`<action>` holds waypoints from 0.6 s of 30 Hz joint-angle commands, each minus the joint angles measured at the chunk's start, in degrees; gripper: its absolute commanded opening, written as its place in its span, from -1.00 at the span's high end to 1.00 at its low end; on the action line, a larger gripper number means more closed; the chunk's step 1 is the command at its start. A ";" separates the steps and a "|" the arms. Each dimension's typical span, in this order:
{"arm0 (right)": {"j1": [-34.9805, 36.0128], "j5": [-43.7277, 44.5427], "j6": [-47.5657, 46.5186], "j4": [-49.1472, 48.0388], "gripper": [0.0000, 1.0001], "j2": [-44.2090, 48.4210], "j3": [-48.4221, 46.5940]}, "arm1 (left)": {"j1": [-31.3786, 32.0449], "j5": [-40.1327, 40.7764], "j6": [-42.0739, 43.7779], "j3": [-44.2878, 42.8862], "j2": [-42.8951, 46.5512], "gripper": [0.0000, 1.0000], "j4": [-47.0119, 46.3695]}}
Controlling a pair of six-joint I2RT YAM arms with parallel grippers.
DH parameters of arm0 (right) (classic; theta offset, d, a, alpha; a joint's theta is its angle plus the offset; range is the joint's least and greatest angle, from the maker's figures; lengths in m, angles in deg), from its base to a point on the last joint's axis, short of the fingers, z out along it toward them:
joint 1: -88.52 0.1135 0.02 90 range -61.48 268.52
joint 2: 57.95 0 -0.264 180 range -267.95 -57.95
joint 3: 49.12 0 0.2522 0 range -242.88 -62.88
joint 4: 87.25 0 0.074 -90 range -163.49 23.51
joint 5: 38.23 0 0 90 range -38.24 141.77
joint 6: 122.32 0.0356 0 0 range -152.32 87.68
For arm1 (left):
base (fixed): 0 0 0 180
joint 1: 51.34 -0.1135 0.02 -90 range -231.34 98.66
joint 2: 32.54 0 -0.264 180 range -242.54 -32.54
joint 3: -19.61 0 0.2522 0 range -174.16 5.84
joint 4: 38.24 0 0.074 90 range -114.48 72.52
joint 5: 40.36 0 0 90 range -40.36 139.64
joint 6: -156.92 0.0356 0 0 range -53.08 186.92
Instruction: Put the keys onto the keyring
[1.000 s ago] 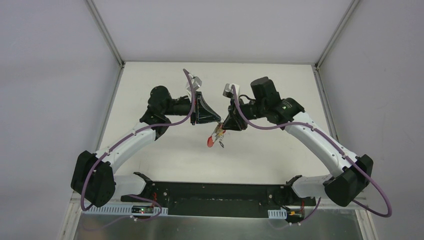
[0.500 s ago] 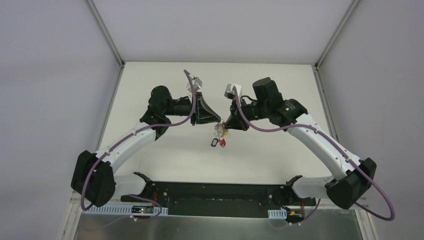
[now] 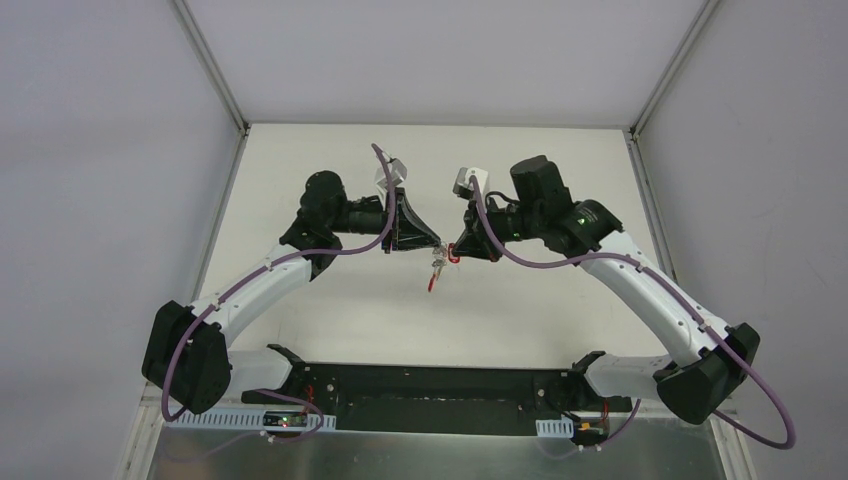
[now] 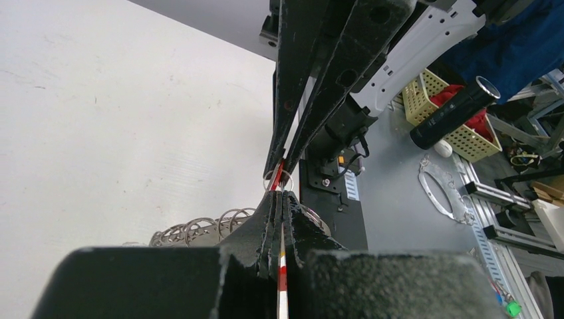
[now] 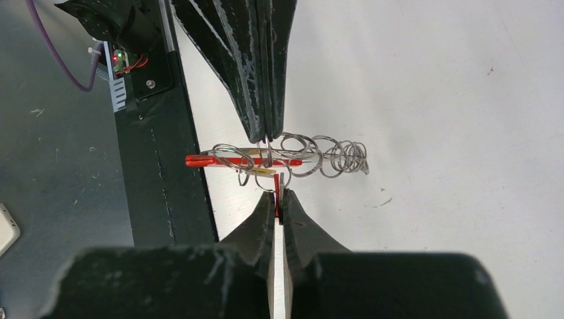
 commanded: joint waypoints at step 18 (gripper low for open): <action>3.00 2.01 0.71 3.17 1.00 -4.23 -8.47 | 0.60 0.00 11.79 -2.58 0.99 1.00 9.91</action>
